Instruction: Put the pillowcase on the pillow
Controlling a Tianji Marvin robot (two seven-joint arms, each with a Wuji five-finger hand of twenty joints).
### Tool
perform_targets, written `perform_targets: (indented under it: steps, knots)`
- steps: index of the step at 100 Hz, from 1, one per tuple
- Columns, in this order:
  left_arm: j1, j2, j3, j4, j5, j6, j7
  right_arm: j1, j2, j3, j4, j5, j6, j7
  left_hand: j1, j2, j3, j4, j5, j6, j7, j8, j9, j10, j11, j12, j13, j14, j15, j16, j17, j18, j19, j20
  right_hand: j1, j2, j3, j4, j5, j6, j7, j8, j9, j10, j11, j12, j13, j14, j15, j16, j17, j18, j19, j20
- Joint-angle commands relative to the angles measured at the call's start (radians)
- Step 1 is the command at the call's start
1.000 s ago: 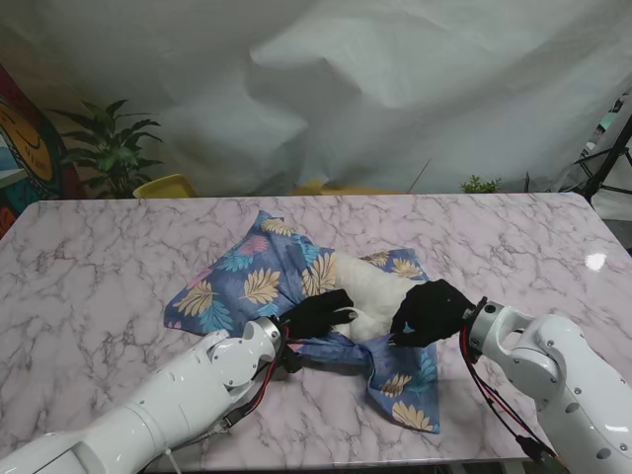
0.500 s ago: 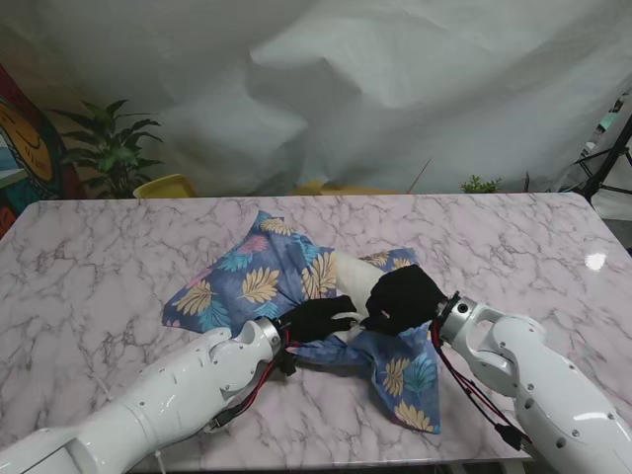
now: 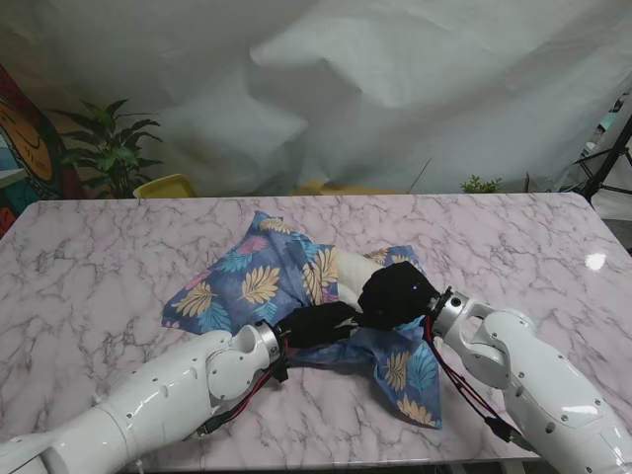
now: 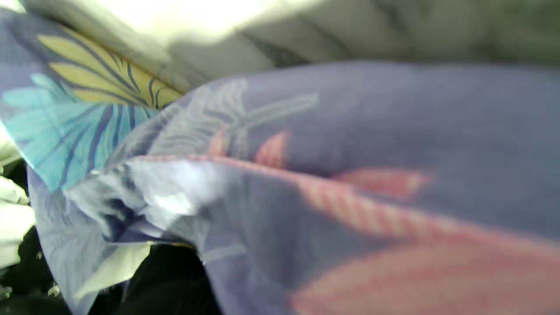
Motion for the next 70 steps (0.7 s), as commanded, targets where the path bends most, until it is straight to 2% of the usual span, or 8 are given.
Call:
perform_targets:
  steps: [1, 11, 22, 30, 32, 36, 48, 70]
  knots:
    - [-0.011, 0.001, 0.038, 0.038, -0.001, -0.001, -0.092, 0.001, -0.005, 0.008, -0.025, 0.005, -0.001, -0.021, 0.017, -0.032, 0.005, 0.007, 0.159, -0.146, 0.056, -0.005, -0.076, 0.067, -0.2, -0.019, -0.15, 0.019, -0.249, -0.032, -0.14, -0.024, -0.154, 0.02, -0.04, -0.003, 0.027, 0.004, 0.09, 0.017, 0.691, 0.084, 0.073, -0.024, -0.01, 0.006, 0.002, -0.156, 0.062, -0.003, 0.03, -0.093, 0.177, -0.011]
    - [-0.045, 0.024, 0.087, -0.005, 0.035, -0.007, -0.153, 0.001, -0.006, 0.008, -0.023, 0.005, 0.0, -0.028, 0.291, -0.241, -0.001, -0.042, 0.126, -0.219, 0.023, -0.033, -0.15, -0.013, -0.506, 0.114, -0.432, 0.017, -0.563, -0.112, -0.436, 0.008, -0.462, 0.05, -0.043, -0.001, 0.028, 0.004, 0.09, 0.017, 0.691, 0.084, 0.073, -0.024, -0.009, 0.006, 0.002, -0.156, 0.061, -0.004, 0.03, -0.092, 0.175, -0.011]
    - [-0.03, 0.045, 0.067, -0.058, 0.084, 0.0, -0.138, 0.007, -0.007, 0.007, -0.006, 0.021, 0.004, -0.016, 0.369, -0.25, -0.057, -0.071, 0.106, -0.23, -0.006, -0.024, -0.138, 0.007, -0.556, -0.175, -0.467, 0.042, -0.931, -0.173, -0.546, 0.064, -0.729, 0.009, -0.046, 0.002, 0.03, 0.003, 0.09, 0.017, 0.691, 0.084, 0.072, -0.024, -0.009, 0.005, 0.002, -0.155, 0.059, -0.005, 0.029, -0.091, 0.172, -0.013]
    - [0.003, 0.071, 0.003, -0.12, 0.064, -0.004, -0.19, 0.013, -0.008, 0.005, 0.01, 0.034, 0.004, -0.008, 0.212, -0.242, 0.012, 0.001, 0.049, -0.181, -0.067, -0.057, -0.142, 0.031, -0.591, -0.357, -0.503, 0.065, -1.107, -0.212, -0.553, 0.116, -0.989, -0.077, -0.048, 0.003, 0.031, 0.002, 0.09, 0.017, 0.691, 0.083, 0.072, -0.024, -0.008, 0.005, 0.002, -0.154, 0.056, -0.006, 0.029, -0.088, 0.169, -0.014]
    - [0.011, 0.079, -0.015, -0.137, 0.055, -0.008, -0.211, 0.014, -0.009, 0.005, 0.014, 0.037, 0.004, -0.004, 0.049, -0.269, 0.19, 0.034, 0.039, -0.169, -0.082, -0.067, -0.144, 0.035, -0.593, -0.379, -0.501, 0.074, -1.117, -0.267, -0.549, 0.125, -1.065, -0.057, -0.049, 0.003, 0.031, 0.002, 0.09, 0.017, 0.691, 0.083, 0.072, -0.024, -0.008, 0.004, 0.002, -0.153, 0.055, -0.007, 0.028, -0.087, 0.169, -0.014]
    - [0.025, 0.094, -0.048, -0.172, 0.03, -0.017, -0.255, 0.015, -0.009, 0.005, 0.019, 0.044, 0.003, 0.002, -0.047, -0.268, 0.239, 0.046, 0.028, -0.153, -0.097, -0.075, -0.145, 0.034, -0.601, -0.402, -0.493, 0.078, -1.153, -0.357, -0.559, 0.133, -1.166, -0.081, -0.051, 0.005, 0.031, 0.001, 0.09, 0.017, 0.691, 0.083, 0.071, -0.023, -0.009, 0.004, 0.002, -0.152, 0.054, -0.008, 0.028, -0.085, 0.167, -0.015]
    - [0.082, 0.128, -0.157, -0.265, 0.004, -0.042, -0.319, 0.013, -0.009, 0.01, 0.029, 0.053, 0.003, 0.013, -0.059, -0.211, 0.057, 0.053, 0.0, -0.11, -0.142, -0.071, -0.149, 0.048, -0.602, -0.431, -0.493, 0.093, -1.18, -0.542, -0.578, 0.16, -1.339, -0.062, -0.052, 0.005, 0.033, 0.001, 0.09, 0.017, 0.69, 0.083, 0.07, -0.023, -0.008, 0.003, 0.002, -0.147, 0.05, -0.011, 0.027, -0.078, 0.162, -0.018]
    - [0.185, 0.156, -0.33, -0.42, 0.054, -0.027, -0.347, -0.007, -0.011, 0.034, 0.028, 0.073, -0.019, 0.031, -0.079, -0.207, 0.039, 0.054, 0.019, -0.089, -0.142, -0.039, -0.145, 0.051, -0.569, -0.33, -0.497, 0.093, -1.146, -0.501, -0.556, 0.175, -1.36, -0.029, -0.055, 0.007, 0.034, 0.001, 0.089, 0.015, 0.689, 0.082, 0.068, -0.022, -0.008, 0.002, 0.002, -0.14, 0.043, -0.017, 0.025, -0.066, 0.155, -0.022]
